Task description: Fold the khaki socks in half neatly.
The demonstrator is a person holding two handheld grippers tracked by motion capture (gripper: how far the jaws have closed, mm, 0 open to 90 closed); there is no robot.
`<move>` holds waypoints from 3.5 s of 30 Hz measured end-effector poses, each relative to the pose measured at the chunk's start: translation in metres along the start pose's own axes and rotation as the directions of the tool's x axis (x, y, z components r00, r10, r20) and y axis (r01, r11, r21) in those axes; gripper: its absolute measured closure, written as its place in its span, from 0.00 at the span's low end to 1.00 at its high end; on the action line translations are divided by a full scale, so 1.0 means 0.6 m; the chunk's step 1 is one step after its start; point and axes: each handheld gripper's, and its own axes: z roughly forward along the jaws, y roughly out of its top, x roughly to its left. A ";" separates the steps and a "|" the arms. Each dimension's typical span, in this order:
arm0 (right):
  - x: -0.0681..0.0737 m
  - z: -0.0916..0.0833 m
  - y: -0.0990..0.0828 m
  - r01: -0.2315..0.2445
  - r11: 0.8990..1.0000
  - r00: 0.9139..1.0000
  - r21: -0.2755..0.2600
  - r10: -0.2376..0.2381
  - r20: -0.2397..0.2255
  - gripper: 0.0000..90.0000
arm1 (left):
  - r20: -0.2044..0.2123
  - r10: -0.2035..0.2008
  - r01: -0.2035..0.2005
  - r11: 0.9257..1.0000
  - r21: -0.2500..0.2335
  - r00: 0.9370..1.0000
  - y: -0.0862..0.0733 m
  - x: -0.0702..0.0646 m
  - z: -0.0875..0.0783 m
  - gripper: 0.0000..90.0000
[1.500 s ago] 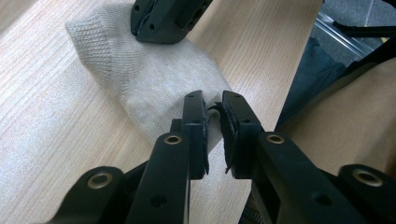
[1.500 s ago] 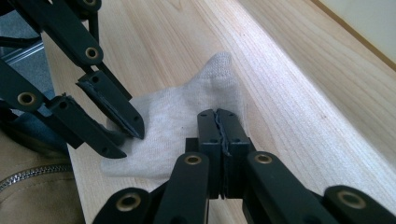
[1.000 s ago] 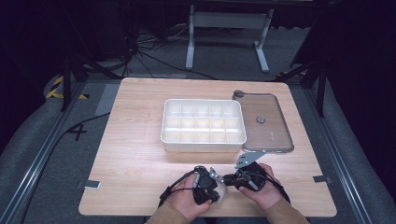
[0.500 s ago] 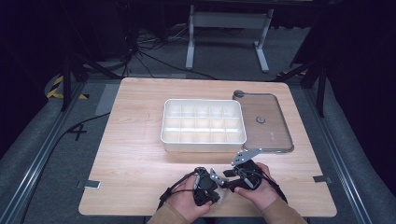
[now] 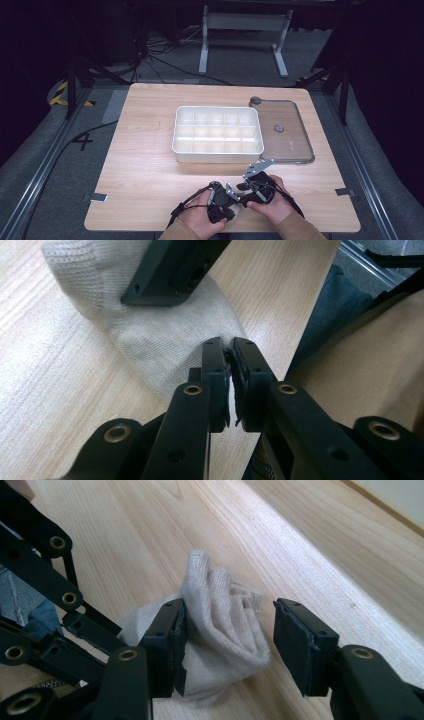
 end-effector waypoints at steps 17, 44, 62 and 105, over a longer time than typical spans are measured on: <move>-0.019 0.012 -0.008 -0.090 0.996 0.993 0.001 0.090 -0.081 0.52 | 0.005 0.000 0.000 1.000 -0.003 1.000 0.000 0.003 0.000 0.94; -0.010 0.012 -0.008 -0.145 0.989 0.979 0.037 0.149 -0.136 0.77 | -0.003 -0.004 0.004 1.000 -0.008 1.000 -0.001 0.002 0.003 0.97; 0.004 0.000 -0.001 -0.075 0.997 0.991 0.004 0.075 -0.108 0.82 | -0.012 0.000 0.000 1.000 -0.002 1.000 0.003 -0.001 -0.028 0.90; -0.029 -0.099 -0.010 -0.116 0.981 0.993 -0.157 0.111 -0.041 0.81 | -0.100 -0.131 0.120 0.987 -0.111 0.986 -0.028 0.066 -0.154 0.81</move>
